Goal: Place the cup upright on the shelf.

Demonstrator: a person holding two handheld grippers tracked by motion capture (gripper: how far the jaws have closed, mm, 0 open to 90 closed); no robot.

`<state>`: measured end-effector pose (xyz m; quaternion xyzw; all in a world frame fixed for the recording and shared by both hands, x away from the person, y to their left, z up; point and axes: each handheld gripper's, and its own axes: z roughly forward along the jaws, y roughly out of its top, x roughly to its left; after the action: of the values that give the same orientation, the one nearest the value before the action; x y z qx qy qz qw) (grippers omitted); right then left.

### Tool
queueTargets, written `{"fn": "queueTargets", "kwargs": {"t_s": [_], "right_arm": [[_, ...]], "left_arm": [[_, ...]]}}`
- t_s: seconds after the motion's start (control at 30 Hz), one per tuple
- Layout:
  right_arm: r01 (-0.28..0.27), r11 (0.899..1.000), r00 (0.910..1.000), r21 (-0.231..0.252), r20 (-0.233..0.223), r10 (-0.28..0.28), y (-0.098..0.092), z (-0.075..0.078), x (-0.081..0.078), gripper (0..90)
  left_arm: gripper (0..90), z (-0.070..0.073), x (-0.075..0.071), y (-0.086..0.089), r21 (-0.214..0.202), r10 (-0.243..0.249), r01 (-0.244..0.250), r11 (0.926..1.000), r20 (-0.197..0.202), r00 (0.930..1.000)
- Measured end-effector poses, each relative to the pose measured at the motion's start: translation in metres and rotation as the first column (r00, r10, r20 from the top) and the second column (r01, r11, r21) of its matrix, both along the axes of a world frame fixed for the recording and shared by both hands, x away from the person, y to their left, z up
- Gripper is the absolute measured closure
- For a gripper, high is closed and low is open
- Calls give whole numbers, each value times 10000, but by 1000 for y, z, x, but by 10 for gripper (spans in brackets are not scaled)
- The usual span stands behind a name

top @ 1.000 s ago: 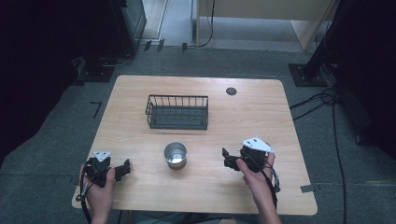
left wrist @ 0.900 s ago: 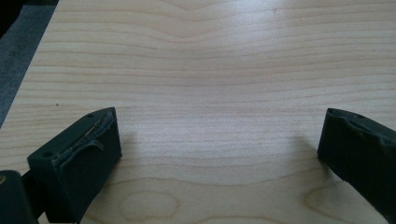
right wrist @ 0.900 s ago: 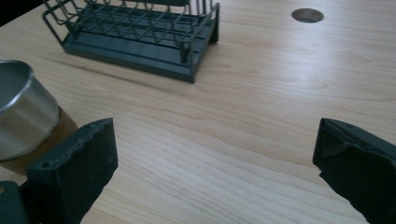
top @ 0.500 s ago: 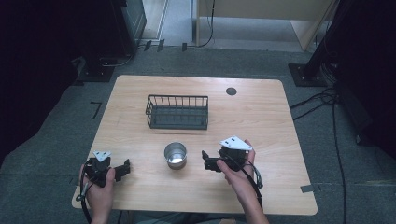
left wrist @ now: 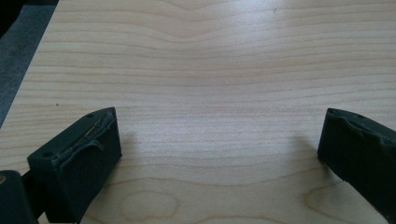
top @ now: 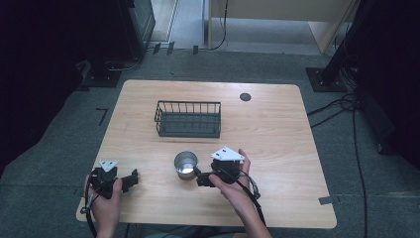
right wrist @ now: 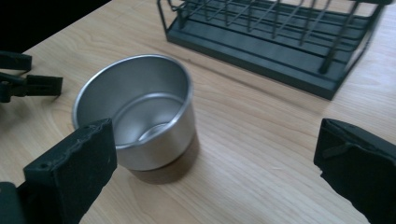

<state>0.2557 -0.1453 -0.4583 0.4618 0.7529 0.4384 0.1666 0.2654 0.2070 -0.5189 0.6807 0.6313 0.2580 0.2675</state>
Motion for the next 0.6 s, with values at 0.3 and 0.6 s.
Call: {"fn": "queueTargets", "kwargs": {"t_s": [0.3, 0.6], "right_arm": [[-456, 9989, 9988, 87, -186, 457, 18, -4, 2, 0], [-769, 9970, 9965, -42, -337, 767, 34, -10, 7, 0]], "left_arm": [[0, 0, 0, 0, 0, 0, 0, 10000, -1, 10000], [0, 0, 0, 0, -3, 3, -3, 10000, 1, 10000]]}}
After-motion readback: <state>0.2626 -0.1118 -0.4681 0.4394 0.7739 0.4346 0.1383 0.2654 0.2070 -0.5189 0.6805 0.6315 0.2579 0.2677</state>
